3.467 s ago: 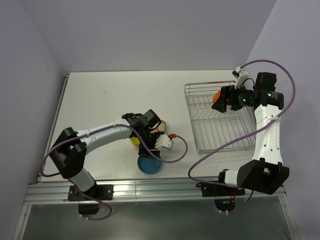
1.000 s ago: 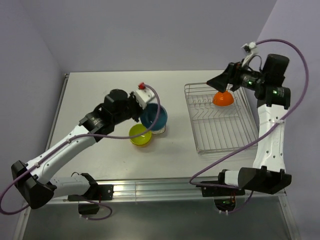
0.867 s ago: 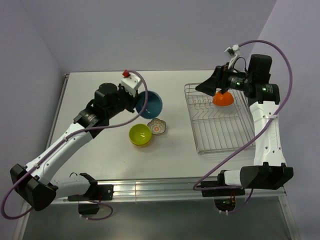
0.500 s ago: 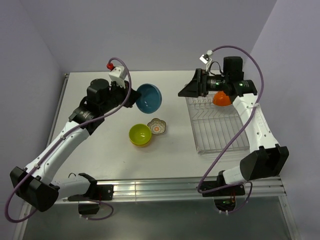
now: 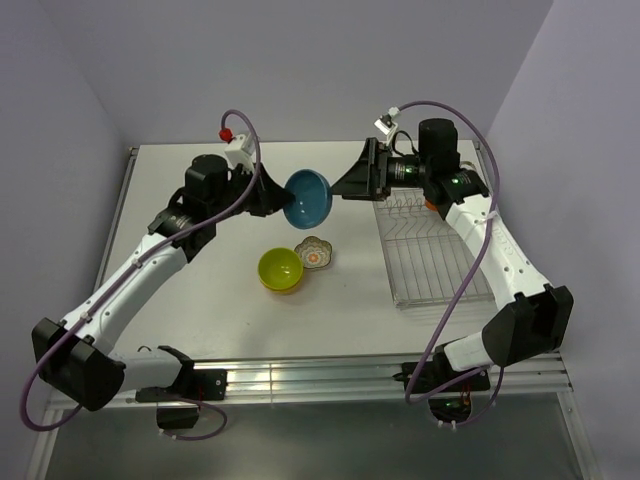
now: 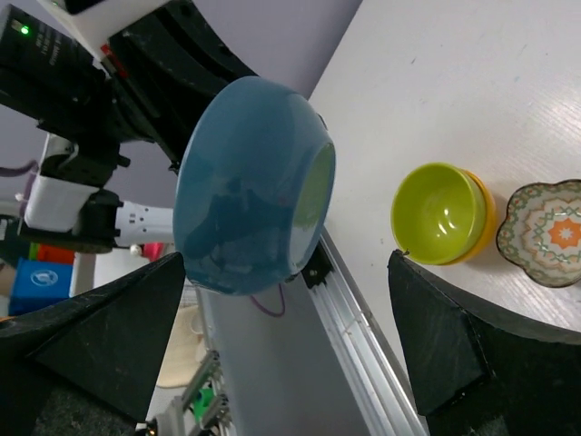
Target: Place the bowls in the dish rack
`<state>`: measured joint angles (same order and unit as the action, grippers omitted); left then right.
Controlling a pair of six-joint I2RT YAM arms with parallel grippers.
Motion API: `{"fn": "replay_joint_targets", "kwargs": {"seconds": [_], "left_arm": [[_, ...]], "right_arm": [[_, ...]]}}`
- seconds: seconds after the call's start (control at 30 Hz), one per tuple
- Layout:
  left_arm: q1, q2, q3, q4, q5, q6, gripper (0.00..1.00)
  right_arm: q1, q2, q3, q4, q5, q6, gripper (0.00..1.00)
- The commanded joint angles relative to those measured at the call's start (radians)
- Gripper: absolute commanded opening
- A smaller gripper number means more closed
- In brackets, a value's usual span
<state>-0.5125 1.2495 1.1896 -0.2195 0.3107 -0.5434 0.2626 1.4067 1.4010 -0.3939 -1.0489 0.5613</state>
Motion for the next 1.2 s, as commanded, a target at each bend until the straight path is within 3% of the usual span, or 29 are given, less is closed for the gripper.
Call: {"fn": "replay_joint_targets", "kwargs": {"seconds": [0.0, 0.53, 0.63, 0.8, 1.17], "left_arm": [[0.014, 0.016, 0.015, 0.071, 0.056, -0.102, 0.00], [0.023, 0.053, -0.022, 0.091, 0.097, -0.144, 0.00], [0.023, 0.053, -0.027, 0.088, 0.090, -0.136, 0.00], [0.025, 0.068, -0.025, 0.074, 0.082, -0.125, 0.00], [0.029, 0.082, -0.021, 0.078, 0.093, -0.127, 0.00]], "right_arm": [[0.033, -0.028, 0.000, 0.113, 0.062, 0.124, 1.00], [0.099, 0.002, -0.025, 0.129, 0.072, 0.167, 0.99], [0.109, 0.000, -0.034, 0.130, 0.069, 0.175, 0.93], [0.122, -0.011, -0.063, 0.138, 0.070, 0.198, 0.74], [0.127, 0.011, -0.065, 0.069, 0.104, 0.146, 0.67]]}}
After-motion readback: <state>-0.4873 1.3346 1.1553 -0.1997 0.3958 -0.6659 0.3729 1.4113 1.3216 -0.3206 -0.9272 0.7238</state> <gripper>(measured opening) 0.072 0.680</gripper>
